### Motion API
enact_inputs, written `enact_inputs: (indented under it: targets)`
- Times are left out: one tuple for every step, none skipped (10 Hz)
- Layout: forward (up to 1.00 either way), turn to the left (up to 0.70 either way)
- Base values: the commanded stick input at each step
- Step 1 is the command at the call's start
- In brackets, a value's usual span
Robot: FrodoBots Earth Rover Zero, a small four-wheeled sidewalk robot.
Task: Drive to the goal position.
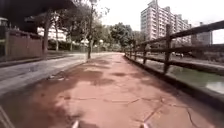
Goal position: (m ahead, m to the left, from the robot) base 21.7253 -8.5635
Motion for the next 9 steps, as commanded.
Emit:
enact_inputs:
  targets:
    - [0.70,0.00]
    - [0.70,0.00]
    - [0.70,0.00]
    - [0.70,0.00]
    - [0.70,0.00]
    - [0.70,0.00]
    - [0.70,0.00]
    - [0.70,0.00]
    - [0.70,0.00]
